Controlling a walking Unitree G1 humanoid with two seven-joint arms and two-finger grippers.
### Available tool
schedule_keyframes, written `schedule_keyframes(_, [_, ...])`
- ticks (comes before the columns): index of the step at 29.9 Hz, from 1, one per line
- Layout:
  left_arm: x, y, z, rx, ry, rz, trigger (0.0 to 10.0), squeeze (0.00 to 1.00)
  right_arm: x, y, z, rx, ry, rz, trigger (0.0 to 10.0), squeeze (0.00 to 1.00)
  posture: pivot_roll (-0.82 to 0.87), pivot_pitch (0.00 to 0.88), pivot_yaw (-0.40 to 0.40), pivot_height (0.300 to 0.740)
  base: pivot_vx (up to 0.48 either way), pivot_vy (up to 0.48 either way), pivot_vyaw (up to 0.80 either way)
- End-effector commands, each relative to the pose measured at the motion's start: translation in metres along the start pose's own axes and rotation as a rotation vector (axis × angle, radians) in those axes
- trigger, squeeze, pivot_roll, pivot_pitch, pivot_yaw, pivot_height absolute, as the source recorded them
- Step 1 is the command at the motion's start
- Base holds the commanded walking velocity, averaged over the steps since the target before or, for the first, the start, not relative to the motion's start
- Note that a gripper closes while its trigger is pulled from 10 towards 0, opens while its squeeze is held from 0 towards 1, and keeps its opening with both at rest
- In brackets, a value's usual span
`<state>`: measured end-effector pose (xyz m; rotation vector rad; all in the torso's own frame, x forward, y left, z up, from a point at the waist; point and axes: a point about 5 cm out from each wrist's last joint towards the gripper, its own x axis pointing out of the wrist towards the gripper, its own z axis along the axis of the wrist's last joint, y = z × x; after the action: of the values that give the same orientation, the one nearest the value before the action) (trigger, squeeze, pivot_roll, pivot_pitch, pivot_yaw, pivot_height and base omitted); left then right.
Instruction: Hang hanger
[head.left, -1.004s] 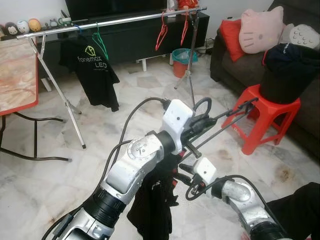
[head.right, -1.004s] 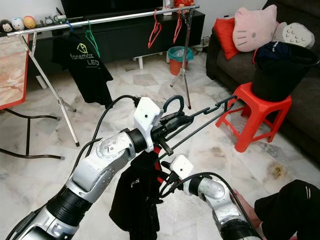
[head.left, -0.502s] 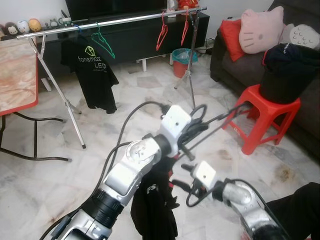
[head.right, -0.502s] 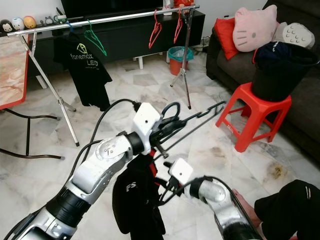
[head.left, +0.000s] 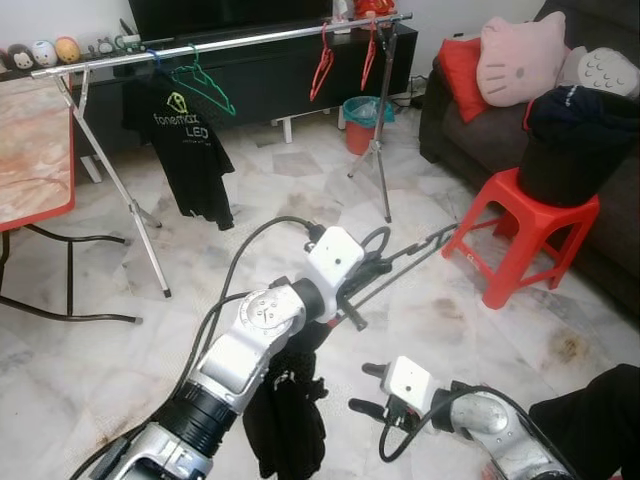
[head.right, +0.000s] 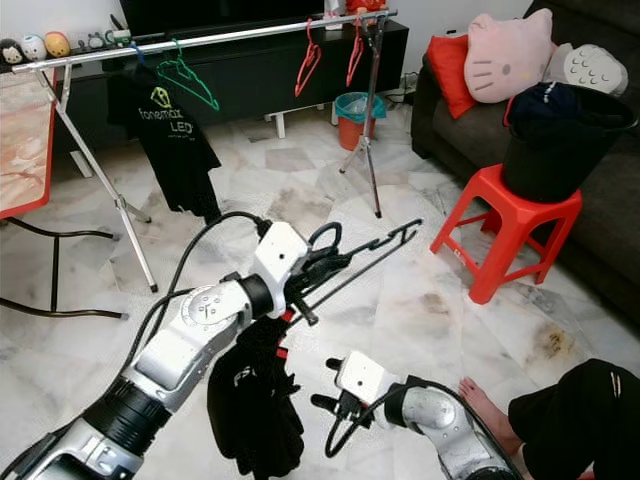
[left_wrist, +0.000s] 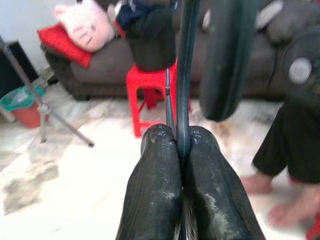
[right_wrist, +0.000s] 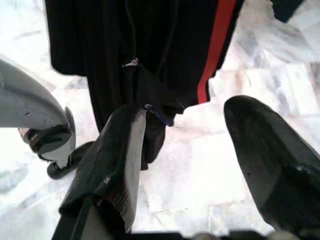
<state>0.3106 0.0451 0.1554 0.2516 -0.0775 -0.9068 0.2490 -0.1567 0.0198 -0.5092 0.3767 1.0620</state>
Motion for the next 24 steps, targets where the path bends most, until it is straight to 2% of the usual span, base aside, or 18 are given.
schedule_keyframes(1, [-0.002,0.004,0.000,0.015,-0.009,0.005,10.0,0.00,0.000,0.001,0.004,-0.029,0.002,0.023,10.0,0.00,-0.07,0.032,0.002,0.740,0.000,0.000,0.00])
schedule_keyframes(4, [-0.007,0.010,-0.005,0.023,0.014,0.026,10.0,0.00,-0.004,0.000,0.007,-0.062,0.012,0.044,10.0,0.00,-0.07,0.032,0.001,0.740,0.000,0.000,0.00])
schedule_keyframes(6, [-0.014,0.017,-0.017,0.060,0.062,0.034,10.0,0.00,-0.011,-0.003,0.017,-0.115,-0.010,0.053,10.0,0.00,-0.07,0.031,-0.001,0.740,0.000,0.000,0.00])
schedule_keyframes(10, [-0.022,0.018,-0.027,0.106,0.110,0.000,10.0,0.00,-0.018,-0.009,0.027,-0.177,-0.025,0.047,10.0,0.00,-0.07,0.030,-0.002,0.740,0.000,0.000,0.00])
schedule_keyframes(11, [-0.027,0.017,-0.032,0.118,0.130,-0.033,10.0,0.00,-0.022,-0.013,0.033,-0.222,-0.031,0.043,10.0,0.00,-0.07,0.030,-0.002,0.740,0.000,0.000,0.00])
schedule_keyframes(15, [-0.035,0.018,-0.037,0.131,0.155,-0.071,10.0,0.00,-0.031,-0.020,0.042,-0.283,-0.021,0.059,10.0,0.00,-0.07,0.030,-0.003,0.740,0.000,0.000,0.00])
schedule_keyframes(19, [-0.040,0.018,-0.044,0.134,0.179,-0.095,10.0,0.00,-0.037,-0.033,0.050,-0.368,-0.002,-0.008,10.0,0.00,-0.07,0.023,-0.005,0.740,0.000,0.000,0.00])
schedule_keyframes(22, [-0.044,0.015,-0.047,0.116,0.183,-0.131,10.0,0.00,-0.037,-0.045,0.052,-0.385,0.002,-0.089,10.0,0.00,-0.08,0.018,-0.004,0.740,0.000,0.000,0.00])
schedule_keyframes(24, [-0.047,0.012,-0.048,0.115,0.186,-0.167,10.0,0.00,-0.037,-0.045,0.049,-0.401,0.027,-0.077,10.0,0.00,-0.08,0.014,-0.002,0.740,0.000,0.000,0.00])
